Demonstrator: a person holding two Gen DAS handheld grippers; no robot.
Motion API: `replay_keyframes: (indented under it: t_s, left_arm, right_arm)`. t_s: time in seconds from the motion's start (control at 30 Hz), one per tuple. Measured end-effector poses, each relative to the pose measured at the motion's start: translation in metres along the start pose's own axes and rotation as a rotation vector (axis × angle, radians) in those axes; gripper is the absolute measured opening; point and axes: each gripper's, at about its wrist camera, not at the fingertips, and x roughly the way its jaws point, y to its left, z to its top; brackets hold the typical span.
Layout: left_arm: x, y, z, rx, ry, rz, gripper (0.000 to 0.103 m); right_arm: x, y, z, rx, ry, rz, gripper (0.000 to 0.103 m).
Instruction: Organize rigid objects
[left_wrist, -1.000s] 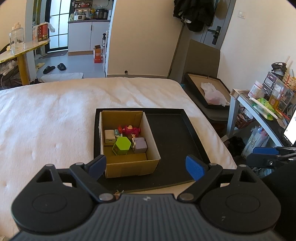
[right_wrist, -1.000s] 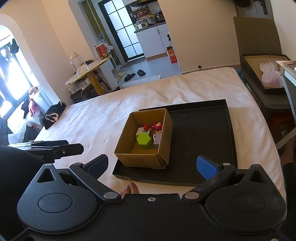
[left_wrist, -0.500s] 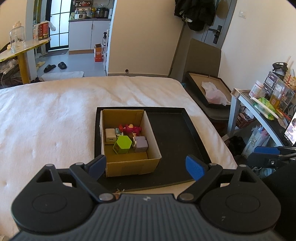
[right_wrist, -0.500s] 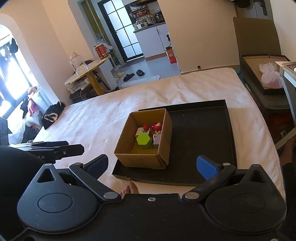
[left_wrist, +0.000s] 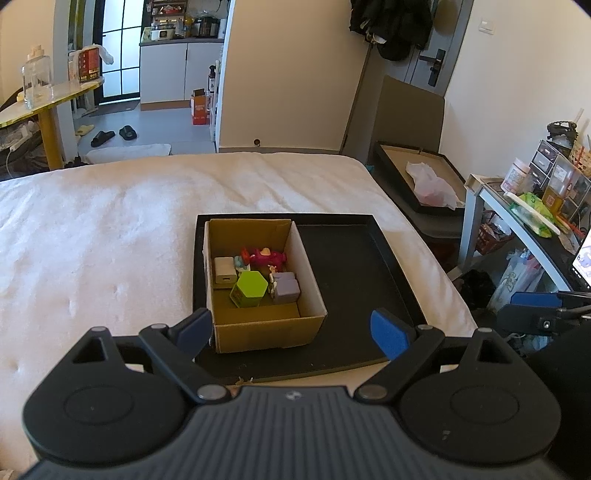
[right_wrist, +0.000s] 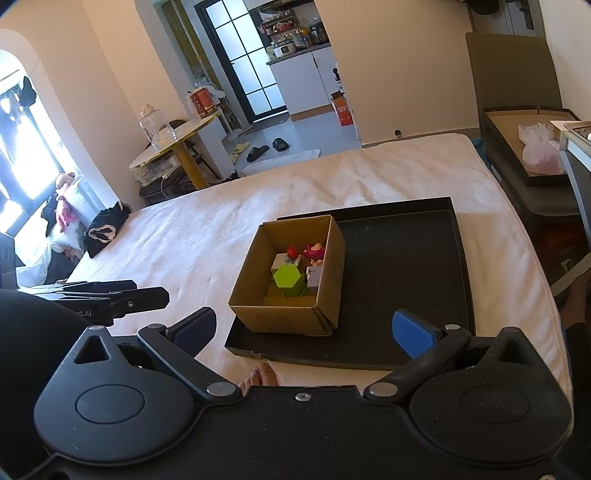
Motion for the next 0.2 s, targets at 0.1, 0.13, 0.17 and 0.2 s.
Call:
replay_keyframes:
  t_s: [0.1,0.13,0.17,0.2]
  left_arm:
    - [-0.0019,-0.0001,-0.0010,0.001,-0.008,0.009,0.092]
    - [-0.0022,0.0000,-0.0009,0.002,-0.009,0.011,0.092]
    - [-0.0025,-0.0005,-0.0010,0.002,-0.008,0.012,0.092]
    - [-0.0025,-0.0006,-0.0011,0.001,-0.006,0.010,0.092]
  right_arm:
    - [0.0000,-0.0004,0.0000,-0.002,-0.001,0.002,0.103]
    - [0.0002,-0.0003,0.0000,-0.001,-0.001,0.002,0.103]
    - [0.0004,-0.0011,-0.0003,-0.001,0.000,0.003,0.103]
    - [0.0006,-0.0017,-0.0010,0.000,0.001,0.003,0.103]
